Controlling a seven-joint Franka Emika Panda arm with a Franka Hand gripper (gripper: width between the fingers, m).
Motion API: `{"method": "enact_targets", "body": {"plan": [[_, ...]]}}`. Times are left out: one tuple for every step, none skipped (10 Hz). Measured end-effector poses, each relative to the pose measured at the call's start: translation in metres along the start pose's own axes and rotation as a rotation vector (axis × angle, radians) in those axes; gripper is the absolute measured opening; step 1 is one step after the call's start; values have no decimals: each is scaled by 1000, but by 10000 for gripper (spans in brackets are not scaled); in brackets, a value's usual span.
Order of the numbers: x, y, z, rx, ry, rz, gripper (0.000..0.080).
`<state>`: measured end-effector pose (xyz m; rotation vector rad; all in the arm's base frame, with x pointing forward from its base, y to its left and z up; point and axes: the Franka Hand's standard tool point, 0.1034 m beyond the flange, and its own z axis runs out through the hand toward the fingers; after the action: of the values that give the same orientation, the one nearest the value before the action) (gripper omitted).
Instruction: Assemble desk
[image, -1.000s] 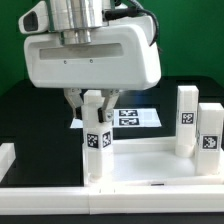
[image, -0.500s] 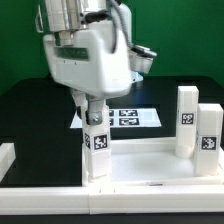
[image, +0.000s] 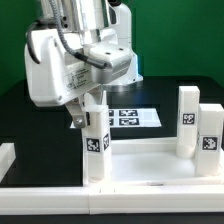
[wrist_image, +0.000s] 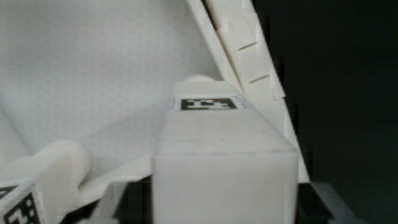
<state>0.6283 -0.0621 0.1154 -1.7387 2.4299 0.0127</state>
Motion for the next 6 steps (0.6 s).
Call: {"method": "enact_targets", "body": {"plan": [[-5, 1, 2, 0, 3, -240, 503], [-15, 0, 2, 16, 3, -396, 503], [-23, 3, 4, 9, -4, -623, 618], [-19, 2, 4, 8, 0, -636, 640], [-18, 2, 4, 8, 4, -702, 640], [-17, 2, 4, 7, 5, -762, 648]]}}
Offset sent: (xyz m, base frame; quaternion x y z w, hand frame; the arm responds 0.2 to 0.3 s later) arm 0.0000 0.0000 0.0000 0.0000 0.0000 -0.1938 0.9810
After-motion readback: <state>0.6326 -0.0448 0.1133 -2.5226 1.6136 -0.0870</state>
